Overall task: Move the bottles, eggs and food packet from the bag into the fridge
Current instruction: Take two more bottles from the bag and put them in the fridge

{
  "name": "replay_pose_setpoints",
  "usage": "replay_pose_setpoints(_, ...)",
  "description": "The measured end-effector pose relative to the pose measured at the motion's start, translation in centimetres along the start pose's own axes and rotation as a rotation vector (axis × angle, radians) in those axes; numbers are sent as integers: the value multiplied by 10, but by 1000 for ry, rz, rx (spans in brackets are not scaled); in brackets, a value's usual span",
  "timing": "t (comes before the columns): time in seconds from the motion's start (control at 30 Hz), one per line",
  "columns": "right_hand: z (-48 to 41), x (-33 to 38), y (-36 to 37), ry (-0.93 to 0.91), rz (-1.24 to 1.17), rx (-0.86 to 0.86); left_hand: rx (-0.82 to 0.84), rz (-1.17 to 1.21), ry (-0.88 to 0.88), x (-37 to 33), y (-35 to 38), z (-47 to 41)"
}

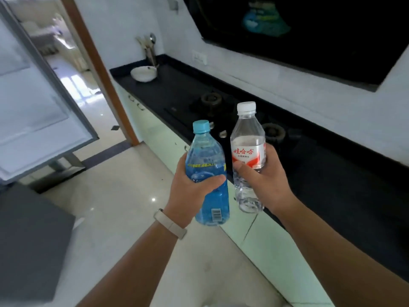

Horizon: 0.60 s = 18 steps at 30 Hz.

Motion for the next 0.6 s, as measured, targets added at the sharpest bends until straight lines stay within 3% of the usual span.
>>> replay_pose_setpoints(0.6,-52,25,239,-40,92,586,-562,-223,43,-20,-206,9)
Point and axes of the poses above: each hand's wrist, its own z-axis away from the middle knuckle, its own y-axis out of the palm, x = y × z, the point moved 1 cm from there along -z, towards the middle knuckle, and after that the axes turned 11 degrees about y, right-handed, at the moved point
